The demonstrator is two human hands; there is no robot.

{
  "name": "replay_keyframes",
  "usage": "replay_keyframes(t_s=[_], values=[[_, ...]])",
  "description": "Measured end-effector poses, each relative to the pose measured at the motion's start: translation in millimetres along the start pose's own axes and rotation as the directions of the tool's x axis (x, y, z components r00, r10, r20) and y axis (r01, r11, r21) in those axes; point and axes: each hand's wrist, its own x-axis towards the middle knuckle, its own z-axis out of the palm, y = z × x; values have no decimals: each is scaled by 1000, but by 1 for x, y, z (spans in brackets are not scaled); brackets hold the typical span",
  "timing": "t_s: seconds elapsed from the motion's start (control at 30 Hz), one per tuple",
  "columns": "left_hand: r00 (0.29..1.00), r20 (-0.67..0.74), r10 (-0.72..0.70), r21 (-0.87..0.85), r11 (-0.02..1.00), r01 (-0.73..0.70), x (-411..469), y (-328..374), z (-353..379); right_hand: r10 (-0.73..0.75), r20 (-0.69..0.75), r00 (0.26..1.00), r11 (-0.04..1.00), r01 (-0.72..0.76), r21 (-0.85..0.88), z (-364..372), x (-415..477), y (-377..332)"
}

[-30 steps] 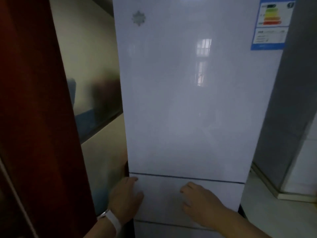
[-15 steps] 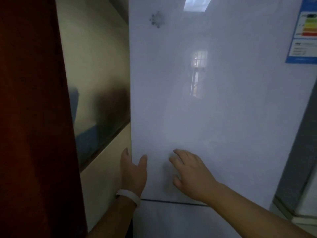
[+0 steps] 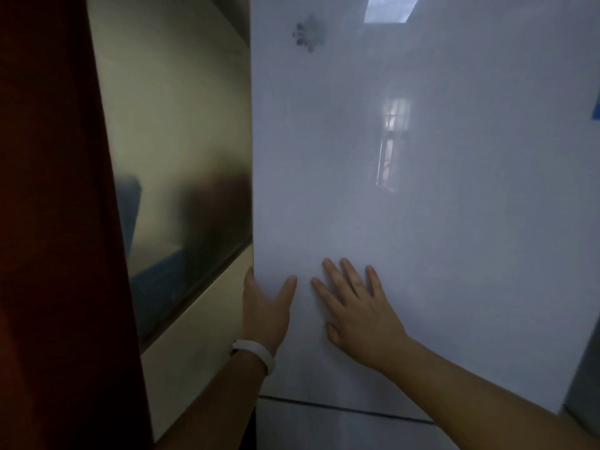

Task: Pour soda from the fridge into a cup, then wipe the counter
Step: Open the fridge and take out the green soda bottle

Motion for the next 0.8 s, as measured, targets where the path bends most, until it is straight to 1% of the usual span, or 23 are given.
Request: replay_keyframes(t_s=[0.2, 0.33, 0.43, 0.57, 0.7, 0.8], values=[[999, -24, 44, 120, 992, -40, 8, -14, -3, -26, -81, 996, 999, 24, -22, 18, 2, 6], [996, -28, 80, 177, 981, -73, 9, -17, -3, -34, -104, 994, 999, 31, -29, 23, 3, 6], [996, -38, 85, 195, 978, -76, 6, -15, -2, -29, -98, 995, 999, 25, -40, 22, 1, 5], [995, -36, 92, 175, 981, -84, 1, -12, -1, -36, -88, 995, 998, 32, -52, 16, -2, 5], [987, -67, 146, 163, 978, -133, -21, -10, -8, -43, -106, 993, 997, 36, -64, 9, -13, -4], [987, -85, 139, 165, 979, -123, -36, -2, -13, -49, -101, 994, 996, 41, -80, -1, -23, -9]])
